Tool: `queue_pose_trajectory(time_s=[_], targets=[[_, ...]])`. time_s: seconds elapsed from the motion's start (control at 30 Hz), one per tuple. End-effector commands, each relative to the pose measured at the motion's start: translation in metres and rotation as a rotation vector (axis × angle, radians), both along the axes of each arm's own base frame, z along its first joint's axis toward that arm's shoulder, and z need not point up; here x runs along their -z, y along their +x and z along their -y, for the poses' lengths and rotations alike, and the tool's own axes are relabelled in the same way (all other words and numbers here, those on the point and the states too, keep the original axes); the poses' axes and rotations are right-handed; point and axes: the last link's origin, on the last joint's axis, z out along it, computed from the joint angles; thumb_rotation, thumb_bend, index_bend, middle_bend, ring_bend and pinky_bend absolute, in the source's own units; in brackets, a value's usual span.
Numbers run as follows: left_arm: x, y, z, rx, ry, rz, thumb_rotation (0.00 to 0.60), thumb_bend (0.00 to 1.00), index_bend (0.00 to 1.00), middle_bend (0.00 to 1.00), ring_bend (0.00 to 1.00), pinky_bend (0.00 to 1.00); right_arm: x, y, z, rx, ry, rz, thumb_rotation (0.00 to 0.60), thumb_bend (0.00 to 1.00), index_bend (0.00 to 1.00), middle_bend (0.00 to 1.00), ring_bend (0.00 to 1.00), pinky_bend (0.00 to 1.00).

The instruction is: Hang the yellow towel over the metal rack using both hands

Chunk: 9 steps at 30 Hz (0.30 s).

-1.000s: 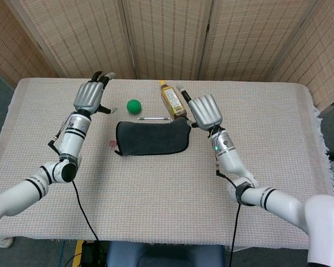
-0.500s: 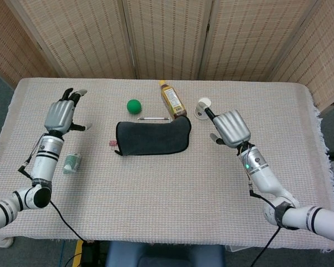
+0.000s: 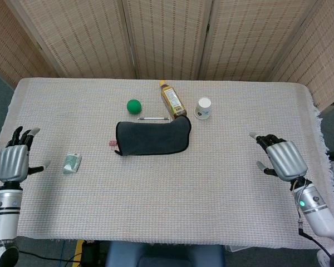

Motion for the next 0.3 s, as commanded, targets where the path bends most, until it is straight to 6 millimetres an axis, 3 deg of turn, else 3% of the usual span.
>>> queue_pose_trajectory(time_s=[0.03, 0.3], targets=[[0.002, -0.011, 0.044, -0.015, 0.010, -0.029, 0.600, 0.21, 0.17, 0.21, 0.02, 0.30, -0.007, -0.020, -0.030, 0.033, -0.024, 0.025, 0.600, 0.30, 0.15, 0.25, 0.23, 0.41], [0.014, -0.022, 0.098, -0.044, 0.042, -0.061, 0.600, 0.21, 0.17, 0.21, 0.02, 0.30, -0.012, -0.053, -0.074, 0.174, -0.078, 0.066, 0.600, 0.30, 0.15, 0.23, 0.22, 0.39]])
